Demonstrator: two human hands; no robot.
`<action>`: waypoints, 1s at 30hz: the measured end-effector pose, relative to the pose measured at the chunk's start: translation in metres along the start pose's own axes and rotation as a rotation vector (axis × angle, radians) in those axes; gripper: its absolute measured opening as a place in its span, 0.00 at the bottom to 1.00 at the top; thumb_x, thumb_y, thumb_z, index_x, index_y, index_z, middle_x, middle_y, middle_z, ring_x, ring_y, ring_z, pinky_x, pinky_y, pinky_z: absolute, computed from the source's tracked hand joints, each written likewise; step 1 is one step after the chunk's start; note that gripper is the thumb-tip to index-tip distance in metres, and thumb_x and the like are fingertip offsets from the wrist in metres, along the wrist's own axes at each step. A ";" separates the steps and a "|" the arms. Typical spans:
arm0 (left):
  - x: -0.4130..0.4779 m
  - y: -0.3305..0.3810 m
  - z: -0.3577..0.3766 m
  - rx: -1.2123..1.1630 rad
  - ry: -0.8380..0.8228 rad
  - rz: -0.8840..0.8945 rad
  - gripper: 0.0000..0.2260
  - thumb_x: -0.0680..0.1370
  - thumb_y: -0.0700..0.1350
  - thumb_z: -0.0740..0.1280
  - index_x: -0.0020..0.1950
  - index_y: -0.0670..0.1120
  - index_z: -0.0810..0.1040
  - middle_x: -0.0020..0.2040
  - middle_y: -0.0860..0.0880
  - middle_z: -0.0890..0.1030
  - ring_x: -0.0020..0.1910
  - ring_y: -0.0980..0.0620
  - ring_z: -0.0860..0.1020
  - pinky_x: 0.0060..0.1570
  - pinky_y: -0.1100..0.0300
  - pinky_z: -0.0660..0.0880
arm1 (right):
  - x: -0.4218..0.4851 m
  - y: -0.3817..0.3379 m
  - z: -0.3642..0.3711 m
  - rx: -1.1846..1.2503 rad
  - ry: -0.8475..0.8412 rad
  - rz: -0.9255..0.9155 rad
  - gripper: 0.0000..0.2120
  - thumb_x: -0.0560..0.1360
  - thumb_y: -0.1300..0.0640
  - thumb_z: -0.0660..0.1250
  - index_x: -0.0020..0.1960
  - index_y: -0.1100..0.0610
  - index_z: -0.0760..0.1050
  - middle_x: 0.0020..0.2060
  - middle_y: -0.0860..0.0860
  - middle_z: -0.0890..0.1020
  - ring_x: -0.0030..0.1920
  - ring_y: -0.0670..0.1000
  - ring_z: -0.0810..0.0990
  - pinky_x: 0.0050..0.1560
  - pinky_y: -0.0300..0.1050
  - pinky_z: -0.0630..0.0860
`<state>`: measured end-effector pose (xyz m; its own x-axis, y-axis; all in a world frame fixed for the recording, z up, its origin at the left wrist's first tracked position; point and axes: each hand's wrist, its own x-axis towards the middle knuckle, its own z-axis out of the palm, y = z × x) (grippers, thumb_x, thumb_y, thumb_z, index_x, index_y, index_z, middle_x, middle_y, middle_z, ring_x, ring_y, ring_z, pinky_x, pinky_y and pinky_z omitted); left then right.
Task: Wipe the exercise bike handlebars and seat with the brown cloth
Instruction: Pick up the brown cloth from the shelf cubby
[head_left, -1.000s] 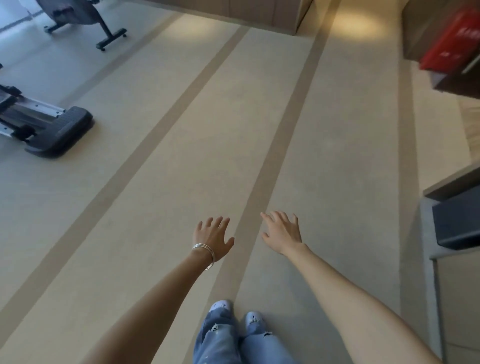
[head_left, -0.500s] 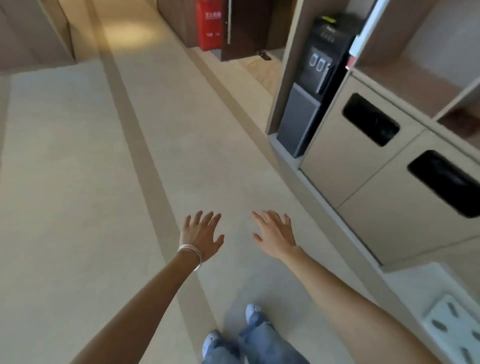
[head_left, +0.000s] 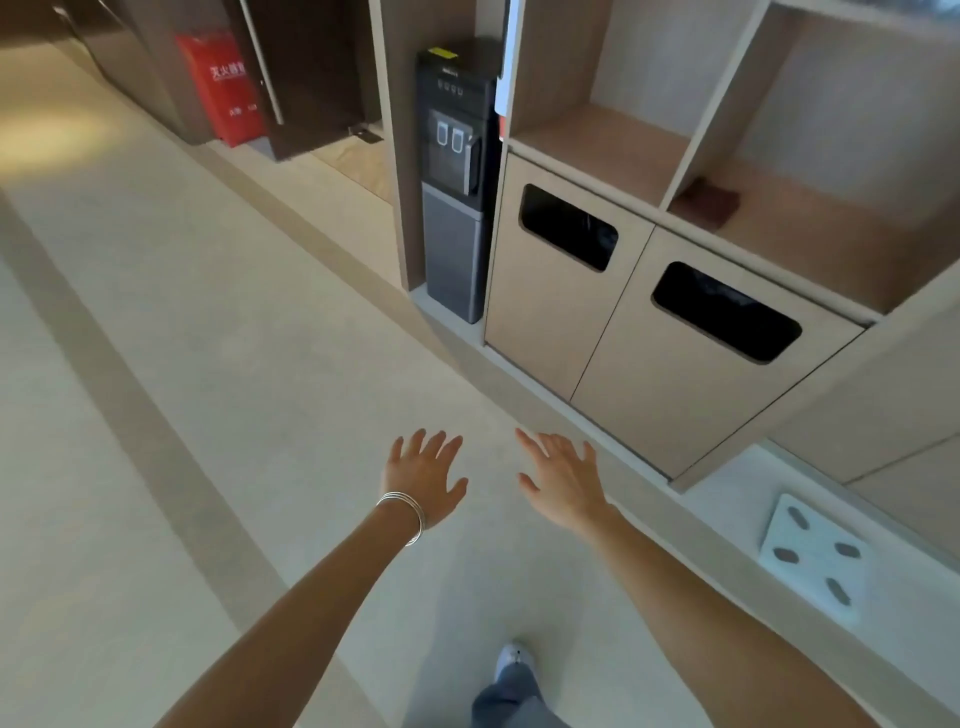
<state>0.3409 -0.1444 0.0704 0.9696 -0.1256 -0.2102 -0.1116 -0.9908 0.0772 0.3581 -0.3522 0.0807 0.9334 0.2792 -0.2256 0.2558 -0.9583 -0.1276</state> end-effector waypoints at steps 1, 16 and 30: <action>0.012 0.011 -0.003 0.002 0.002 0.011 0.28 0.78 0.61 0.53 0.75 0.55 0.53 0.76 0.53 0.58 0.75 0.47 0.54 0.73 0.47 0.51 | 0.005 0.014 -0.004 -0.005 0.011 0.009 0.29 0.78 0.44 0.54 0.75 0.47 0.47 0.72 0.50 0.63 0.73 0.52 0.59 0.71 0.64 0.53; 0.160 0.169 -0.031 0.087 -0.036 0.303 0.28 0.78 0.60 0.52 0.76 0.54 0.52 0.77 0.51 0.57 0.76 0.46 0.53 0.73 0.47 0.50 | 0.032 0.186 -0.032 0.064 0.036 0.264 0.28 0.80 0.45 0.52 0.76 0.49 0.48 0.73 0.52 0.61 0.73 0.53 0.58 0.71 0.65 0.52; 0.336 0.182 -0.078 0.088 -0.006 0.469 0.27 0.78 0.59 0.54 0.75 0.52 0.53 0.76 0.49 0.58 0.76 0.45 0.53 0.73 0.47 0.51 | 0.154 0.253 -0.081 0.102 0.128 0.434 0.30 0.79 0.46 0.56 0.75 0.52 0.48 0.71 0.54 0.64 0.71 0.55 0.61 0.71 0.65 0.54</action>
<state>0.6635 -0.3627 0.0901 0.8086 -0.5607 -0.1782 -0.5555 -0.8274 0.0823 0.5870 -0.5561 0.0918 0.9739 -0.1623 -0.1585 -0.1854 -0.9721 -0.1435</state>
